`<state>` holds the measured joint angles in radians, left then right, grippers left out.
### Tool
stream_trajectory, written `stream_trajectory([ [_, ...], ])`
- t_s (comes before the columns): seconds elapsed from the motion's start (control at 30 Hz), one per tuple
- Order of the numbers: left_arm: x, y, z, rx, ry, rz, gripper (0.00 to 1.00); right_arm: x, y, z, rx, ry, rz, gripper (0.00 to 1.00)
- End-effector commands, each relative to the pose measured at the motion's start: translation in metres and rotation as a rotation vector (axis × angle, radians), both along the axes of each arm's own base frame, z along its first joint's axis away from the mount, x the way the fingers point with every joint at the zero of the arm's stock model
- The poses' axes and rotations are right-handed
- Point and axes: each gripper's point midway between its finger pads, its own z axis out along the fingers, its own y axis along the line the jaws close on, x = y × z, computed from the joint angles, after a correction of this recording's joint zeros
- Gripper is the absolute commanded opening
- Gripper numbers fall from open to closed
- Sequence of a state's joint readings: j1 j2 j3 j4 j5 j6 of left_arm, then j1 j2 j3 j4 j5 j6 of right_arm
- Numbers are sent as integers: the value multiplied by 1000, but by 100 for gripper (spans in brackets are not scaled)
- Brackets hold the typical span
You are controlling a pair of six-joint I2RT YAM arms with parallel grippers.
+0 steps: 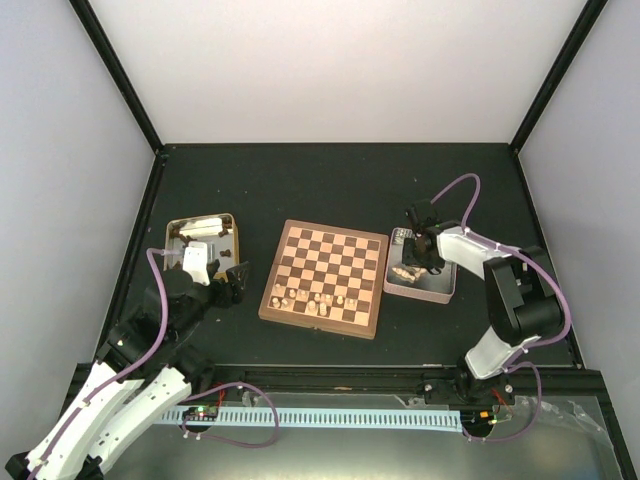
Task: Set up the chess pieces on the board
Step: Pick up the chess piece from the storage box.
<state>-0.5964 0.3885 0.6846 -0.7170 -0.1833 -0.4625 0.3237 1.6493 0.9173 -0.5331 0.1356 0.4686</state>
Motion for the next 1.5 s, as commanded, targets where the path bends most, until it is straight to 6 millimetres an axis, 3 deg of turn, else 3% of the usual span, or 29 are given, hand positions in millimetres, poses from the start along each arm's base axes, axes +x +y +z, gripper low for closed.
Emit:
stream_trajectory([
  [0.0, 1, 1, 2, 7, -9, 4, 81, -7, 1, -16, 11, 49, 3, 13],
  [0.33, 1, -4, 1, -6, 0, -18, 81, -5, 4, -20, 14, 81, 22, 18],
  [0.5, 0, -7, 1, -19, 6, -31, 81, 1, 8, -11, 31, 44, 39, 4],
  [0.63, -1, -14, 5, -51, 5, -62, 81, 14, 8, 16, 40, -85, 54, 1],
  [0.77, -2, -28, 11, -106, -2, -122, 81, 29, 12, 64, 81, -301, 78, 1],
  [1.0, 1, -57, 25, -207, -14, -231, 81, 24, 20, 119, 180, -553, 139, 1],
  [1.07, 0, -67, 30, -245, -10, -273, 81, 19, 30, 128, 232, -590, 184, 1],
  [1.17, 0, -84, 39, -306, -1, -349, 80, 4, 59, 151, 358, -665, 327, 1],
  [1.37, -6, -119, 58, -442, 43, -517, 81, -57, 136, 208, 633, -804, 701, 1],
  [1.47, -8, -132, 61, -479, 91, -578, 81, -88, 168, 225, 704, -822, 872, 1],
])
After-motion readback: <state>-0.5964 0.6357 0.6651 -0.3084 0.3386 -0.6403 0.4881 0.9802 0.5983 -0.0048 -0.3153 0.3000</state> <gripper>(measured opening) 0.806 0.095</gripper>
